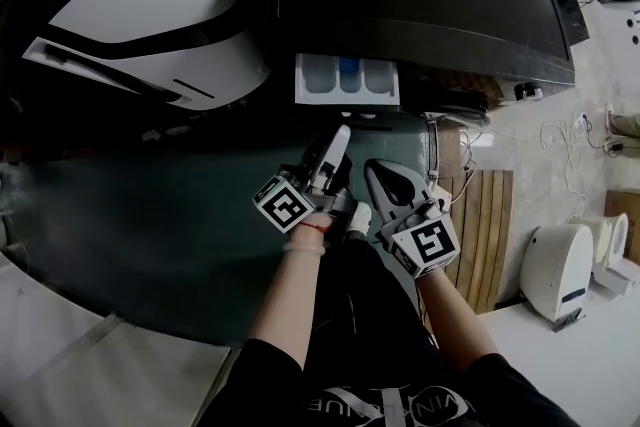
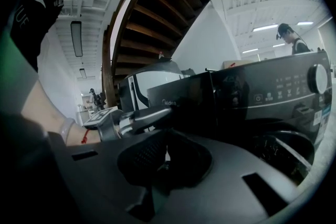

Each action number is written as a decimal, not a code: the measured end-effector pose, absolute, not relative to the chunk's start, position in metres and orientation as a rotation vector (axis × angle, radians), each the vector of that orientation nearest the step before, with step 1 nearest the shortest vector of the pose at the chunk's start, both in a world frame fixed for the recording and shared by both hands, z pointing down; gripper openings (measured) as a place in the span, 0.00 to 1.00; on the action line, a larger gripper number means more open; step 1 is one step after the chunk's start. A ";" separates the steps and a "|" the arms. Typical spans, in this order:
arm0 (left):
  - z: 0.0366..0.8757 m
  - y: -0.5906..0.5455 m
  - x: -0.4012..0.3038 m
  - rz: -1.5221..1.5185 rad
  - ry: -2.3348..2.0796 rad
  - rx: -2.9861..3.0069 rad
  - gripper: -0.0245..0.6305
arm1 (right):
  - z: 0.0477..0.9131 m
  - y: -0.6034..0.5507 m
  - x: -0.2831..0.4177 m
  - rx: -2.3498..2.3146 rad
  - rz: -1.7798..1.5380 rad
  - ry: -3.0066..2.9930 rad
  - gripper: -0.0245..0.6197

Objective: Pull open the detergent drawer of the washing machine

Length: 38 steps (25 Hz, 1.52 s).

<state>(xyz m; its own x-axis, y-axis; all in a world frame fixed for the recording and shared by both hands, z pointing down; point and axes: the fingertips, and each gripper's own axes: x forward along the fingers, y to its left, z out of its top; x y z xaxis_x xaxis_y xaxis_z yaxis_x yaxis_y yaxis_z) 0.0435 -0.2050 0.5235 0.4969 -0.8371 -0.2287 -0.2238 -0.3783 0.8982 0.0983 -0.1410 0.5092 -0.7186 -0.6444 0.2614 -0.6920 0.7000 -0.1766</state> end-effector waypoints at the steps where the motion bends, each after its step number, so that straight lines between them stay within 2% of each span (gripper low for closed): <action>1: 0.524 -0.203 0.044 -0.886 -0.879 1.871 0.26 | 0.509 -0.139 0.099 1.088 0.396 -2.725 0.06; 38: 0.526 -0.139 0.053 -0.843 -0.809 1.870 0.25 | 0.501 -0.088 0.102 1.181 0.374 -2.719 0.06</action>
<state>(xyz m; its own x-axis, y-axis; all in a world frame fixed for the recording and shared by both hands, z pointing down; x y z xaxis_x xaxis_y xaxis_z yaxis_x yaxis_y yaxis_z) 0.0529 -0.1388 0.5258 0.5529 -0.8034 -0.2209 -0.1877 -0.3784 0.9064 0.1025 -0.0879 0.5012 -0.6777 -0.6959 0.2375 -0.7342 0.6583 -0.1660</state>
